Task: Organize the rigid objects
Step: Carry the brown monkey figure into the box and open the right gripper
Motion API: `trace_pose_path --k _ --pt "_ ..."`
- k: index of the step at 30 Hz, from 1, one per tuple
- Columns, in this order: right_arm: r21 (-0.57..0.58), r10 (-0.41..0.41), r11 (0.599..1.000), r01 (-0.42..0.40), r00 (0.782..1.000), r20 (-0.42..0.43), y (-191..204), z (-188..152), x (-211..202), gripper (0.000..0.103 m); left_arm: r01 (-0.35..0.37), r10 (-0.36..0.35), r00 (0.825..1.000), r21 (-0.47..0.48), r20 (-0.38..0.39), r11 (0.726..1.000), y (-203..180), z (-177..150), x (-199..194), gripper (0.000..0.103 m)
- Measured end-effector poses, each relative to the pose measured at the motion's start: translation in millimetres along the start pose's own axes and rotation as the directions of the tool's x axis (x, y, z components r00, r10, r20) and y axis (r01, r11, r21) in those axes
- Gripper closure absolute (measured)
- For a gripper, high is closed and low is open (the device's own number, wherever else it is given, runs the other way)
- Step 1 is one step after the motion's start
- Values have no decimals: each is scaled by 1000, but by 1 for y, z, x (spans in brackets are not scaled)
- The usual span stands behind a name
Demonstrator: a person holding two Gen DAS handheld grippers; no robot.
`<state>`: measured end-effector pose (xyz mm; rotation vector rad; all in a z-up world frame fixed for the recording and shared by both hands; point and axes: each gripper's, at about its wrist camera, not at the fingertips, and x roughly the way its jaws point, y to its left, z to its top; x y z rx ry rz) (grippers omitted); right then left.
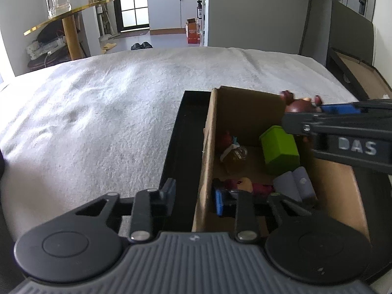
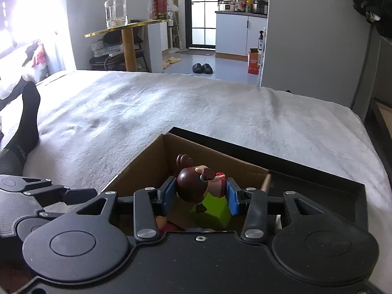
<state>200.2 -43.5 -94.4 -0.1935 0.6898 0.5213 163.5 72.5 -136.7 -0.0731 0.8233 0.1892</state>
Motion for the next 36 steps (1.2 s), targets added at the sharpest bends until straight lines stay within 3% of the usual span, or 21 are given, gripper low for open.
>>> trace_pose_path --k 3,10,29,32,36 --pt "-6 0 1000 0 1000 -3 2 2 6 60 7 -7 1000 4 3 1000 -2 -1 0 82" --pt "-4 -25 1000 25 1000 -17 -2 0 8 59 11 -11 1000 8 6 1000 -4 0 -1 84" --pt "52 -99 994 100 995 -26 -30 -26 -46 55 9 -10 999 36 30 999 -10 1 -10 84" --pt "67 -109 992 111 994 -33 -34 -30 -49 52 8 -9 999 43 34 999 -11 1 -12 84" --pt "82 -143 986 145 989 -30 -38 -35 -53 38 -1 -1 999 54 35 999 -15 0 -12 82"
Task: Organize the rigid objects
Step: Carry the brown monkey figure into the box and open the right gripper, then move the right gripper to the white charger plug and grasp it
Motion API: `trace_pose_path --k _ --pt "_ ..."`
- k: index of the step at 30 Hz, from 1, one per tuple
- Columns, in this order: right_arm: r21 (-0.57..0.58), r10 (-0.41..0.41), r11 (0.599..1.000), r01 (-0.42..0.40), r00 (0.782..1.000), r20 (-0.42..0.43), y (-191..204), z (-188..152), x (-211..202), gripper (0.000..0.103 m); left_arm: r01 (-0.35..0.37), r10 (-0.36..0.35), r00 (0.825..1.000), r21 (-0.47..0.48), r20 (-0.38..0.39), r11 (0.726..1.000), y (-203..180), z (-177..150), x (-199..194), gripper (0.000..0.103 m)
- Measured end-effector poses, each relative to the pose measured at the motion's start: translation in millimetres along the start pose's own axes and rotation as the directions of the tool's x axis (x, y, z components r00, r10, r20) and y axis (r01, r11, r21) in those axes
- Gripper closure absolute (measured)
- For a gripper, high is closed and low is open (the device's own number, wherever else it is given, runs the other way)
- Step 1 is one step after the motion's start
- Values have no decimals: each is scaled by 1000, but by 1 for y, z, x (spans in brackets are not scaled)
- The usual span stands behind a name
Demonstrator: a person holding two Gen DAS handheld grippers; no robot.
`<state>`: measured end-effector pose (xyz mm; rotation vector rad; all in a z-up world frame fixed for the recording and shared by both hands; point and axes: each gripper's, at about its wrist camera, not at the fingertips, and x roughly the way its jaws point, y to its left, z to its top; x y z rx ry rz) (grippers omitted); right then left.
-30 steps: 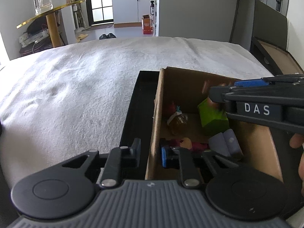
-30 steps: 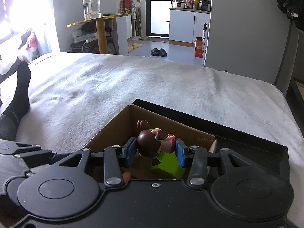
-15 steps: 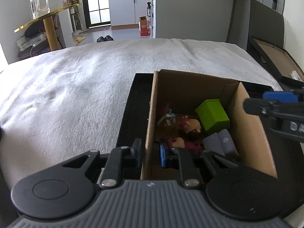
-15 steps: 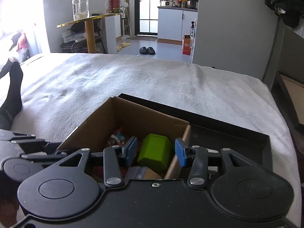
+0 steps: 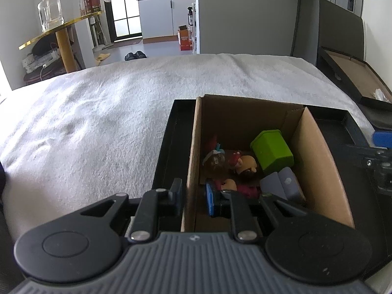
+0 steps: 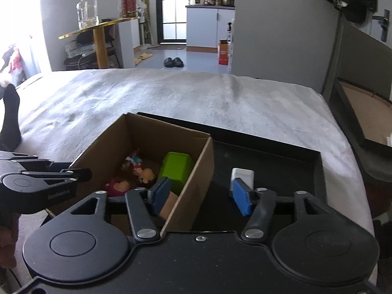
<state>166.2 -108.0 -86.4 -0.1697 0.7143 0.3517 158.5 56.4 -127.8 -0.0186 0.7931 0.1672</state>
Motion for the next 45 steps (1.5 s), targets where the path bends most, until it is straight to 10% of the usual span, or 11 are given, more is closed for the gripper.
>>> trace_pose_path --k 7,18,30,45 --pt "37 -79 996 79 997 5 -13 -6 1 21 -9 9 1000 23 -13 1000 -6 -1 2 78" --pt "87 -120 989 119 993 6 -35 -22 12 14 -50 50 999 37 -7 998 -10 0 4 34" --pt "138 -75 987 78 997 -25 -53 -32 44 13 -107 108 994 58 -6 992 -17 1 6 26" --pt "148 -11 989 31 991 -132 -52 -37 98 49 -120 122 992 61 -33 991 -19 0 15 25"
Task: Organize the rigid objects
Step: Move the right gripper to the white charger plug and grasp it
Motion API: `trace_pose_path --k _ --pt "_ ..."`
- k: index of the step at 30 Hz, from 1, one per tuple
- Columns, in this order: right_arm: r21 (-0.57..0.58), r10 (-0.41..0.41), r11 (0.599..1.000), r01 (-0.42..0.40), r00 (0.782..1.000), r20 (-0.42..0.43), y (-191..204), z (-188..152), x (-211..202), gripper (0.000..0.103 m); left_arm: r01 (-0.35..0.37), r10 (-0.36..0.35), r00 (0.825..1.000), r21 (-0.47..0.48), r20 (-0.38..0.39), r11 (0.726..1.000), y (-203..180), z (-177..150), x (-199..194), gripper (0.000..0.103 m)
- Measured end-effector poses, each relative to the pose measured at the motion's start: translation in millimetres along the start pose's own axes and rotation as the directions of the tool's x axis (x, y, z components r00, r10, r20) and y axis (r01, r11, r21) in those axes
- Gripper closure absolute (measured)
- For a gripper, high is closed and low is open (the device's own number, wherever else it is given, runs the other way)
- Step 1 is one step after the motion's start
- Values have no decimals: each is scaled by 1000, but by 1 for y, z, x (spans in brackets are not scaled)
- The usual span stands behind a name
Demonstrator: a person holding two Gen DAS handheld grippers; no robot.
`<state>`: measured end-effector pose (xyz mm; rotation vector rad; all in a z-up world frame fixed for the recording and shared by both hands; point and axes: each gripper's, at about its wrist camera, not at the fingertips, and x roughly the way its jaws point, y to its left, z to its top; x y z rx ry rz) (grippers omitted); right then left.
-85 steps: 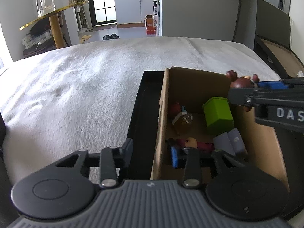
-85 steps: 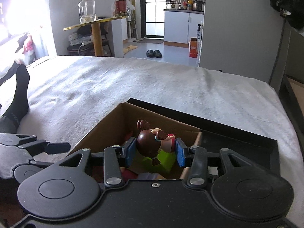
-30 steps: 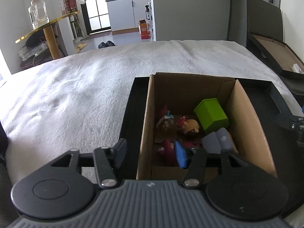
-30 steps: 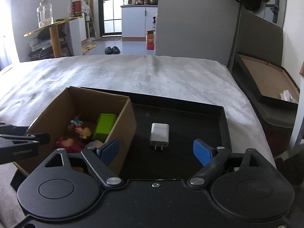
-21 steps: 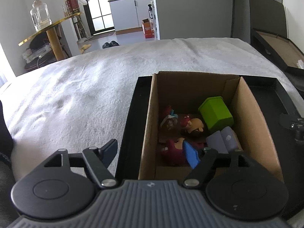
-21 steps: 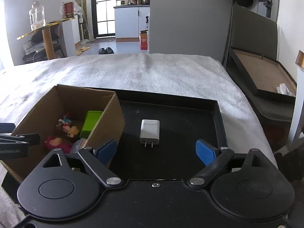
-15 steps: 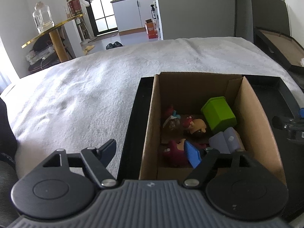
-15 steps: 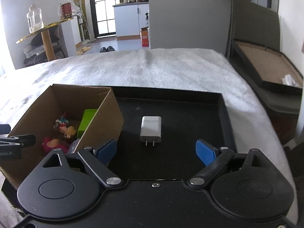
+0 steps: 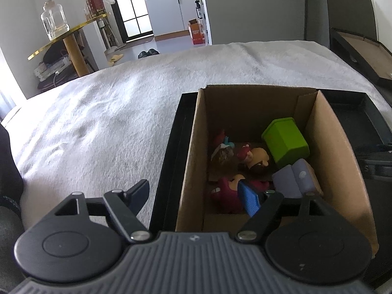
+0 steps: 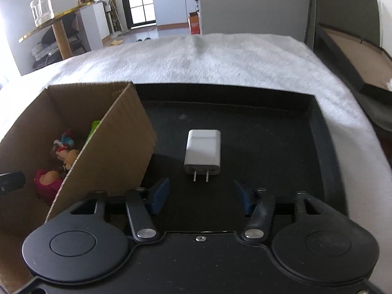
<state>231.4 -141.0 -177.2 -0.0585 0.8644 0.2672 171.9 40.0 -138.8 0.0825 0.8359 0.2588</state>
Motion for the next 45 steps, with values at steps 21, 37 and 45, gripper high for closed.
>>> trace_pose_path --k 21,37,45 --pt "-47 -35 998 33 999 -24 -7 -14 -8 90 7 -7 1000 -15 -16 1000 2 -1 3 25" --pt "-29 -67 998 64 992 -109 -21 -45 -42 90 14 -15 1000 -16 -23 1000 3 -3 4 25" --pt "1 -85 996 86 989 -122 -25 -46 -47 48 13 -14 1000 -18 -22 1000 4 -3 5 25"
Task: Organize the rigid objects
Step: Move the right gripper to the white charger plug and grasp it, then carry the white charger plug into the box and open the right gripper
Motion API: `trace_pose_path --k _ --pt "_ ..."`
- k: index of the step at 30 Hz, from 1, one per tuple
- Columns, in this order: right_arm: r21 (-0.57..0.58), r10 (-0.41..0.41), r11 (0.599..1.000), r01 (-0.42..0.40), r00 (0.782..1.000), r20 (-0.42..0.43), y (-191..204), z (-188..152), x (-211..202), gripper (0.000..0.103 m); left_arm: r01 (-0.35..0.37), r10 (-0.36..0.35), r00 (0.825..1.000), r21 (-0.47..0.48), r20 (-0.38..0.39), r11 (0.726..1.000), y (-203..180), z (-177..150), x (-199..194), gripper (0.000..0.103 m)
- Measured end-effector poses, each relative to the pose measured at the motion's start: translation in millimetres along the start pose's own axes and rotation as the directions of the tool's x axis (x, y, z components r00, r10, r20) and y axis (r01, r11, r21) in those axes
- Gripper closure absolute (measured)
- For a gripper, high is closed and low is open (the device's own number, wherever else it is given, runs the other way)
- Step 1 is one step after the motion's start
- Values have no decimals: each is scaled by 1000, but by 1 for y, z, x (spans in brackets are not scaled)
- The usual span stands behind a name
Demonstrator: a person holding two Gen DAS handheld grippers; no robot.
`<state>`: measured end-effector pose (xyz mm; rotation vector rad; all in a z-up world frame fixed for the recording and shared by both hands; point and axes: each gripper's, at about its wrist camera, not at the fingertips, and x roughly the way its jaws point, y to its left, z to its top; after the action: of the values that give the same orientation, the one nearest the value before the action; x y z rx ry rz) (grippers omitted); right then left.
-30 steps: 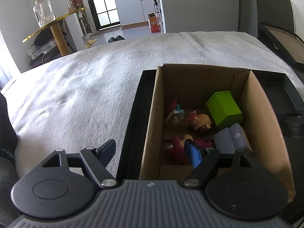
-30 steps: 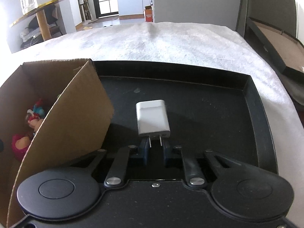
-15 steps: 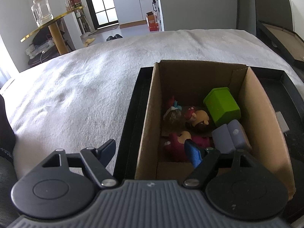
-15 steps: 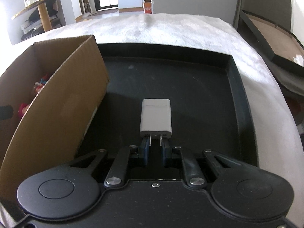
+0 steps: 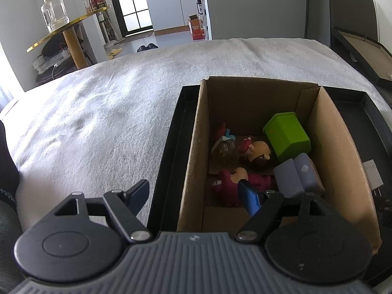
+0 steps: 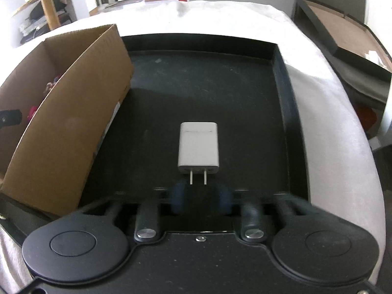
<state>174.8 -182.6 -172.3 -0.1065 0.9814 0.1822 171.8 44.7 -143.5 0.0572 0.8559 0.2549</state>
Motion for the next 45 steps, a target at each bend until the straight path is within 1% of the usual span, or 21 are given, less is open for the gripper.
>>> trace_pose_path --k 5,10,17,19,20,22,26,33,38,45 --pt "26 10 1000 -10 1000 -1 0 6 8 44 0 0 1000 -3 0 1000 1 0 0 25" --pt "60 17 998 -16 1000 -2 0 12 17 44 4 -4 1000 -5 -4 1000 0 1 0 25" --pt "41 -12 999 11 1000 25 8 17 24 44 7 -7 1000 -7 -5 1000 0 2 1 25" --pt "33 -22 999 21 999 30 10 19 24 54 6 -6 1000 -6 -5 1000 0 1 1 25" --pt "25 -38 999 37 999 28 11 20 23 67 6 -6 1000 -6 -6 1000 0 1 1 25" --pt "29 -26 999 26 1000 16 10 23 21 67 7 -7 1000 -6 -6 1000 0 1 1 25" --pt "-3 -23 1000 23 998 57 14 25 6 67 8 -8 1000 -2 -1 1000 0 1 0 25" --pt "8 -6 1000 5 996 92 18 31 -16 67 15 -15 1000 1 0 1000 0 -1 0 25" --pt "-12 3 1000 -2 992 124 29 35 -30 67 20 -20 1000 -2 5 1000 2 -1 -2 25" --pt "-35 22 999 -17 985 170 39 48 -48 67 49 -49 999 -10 7 999 6 -2 -6 25"
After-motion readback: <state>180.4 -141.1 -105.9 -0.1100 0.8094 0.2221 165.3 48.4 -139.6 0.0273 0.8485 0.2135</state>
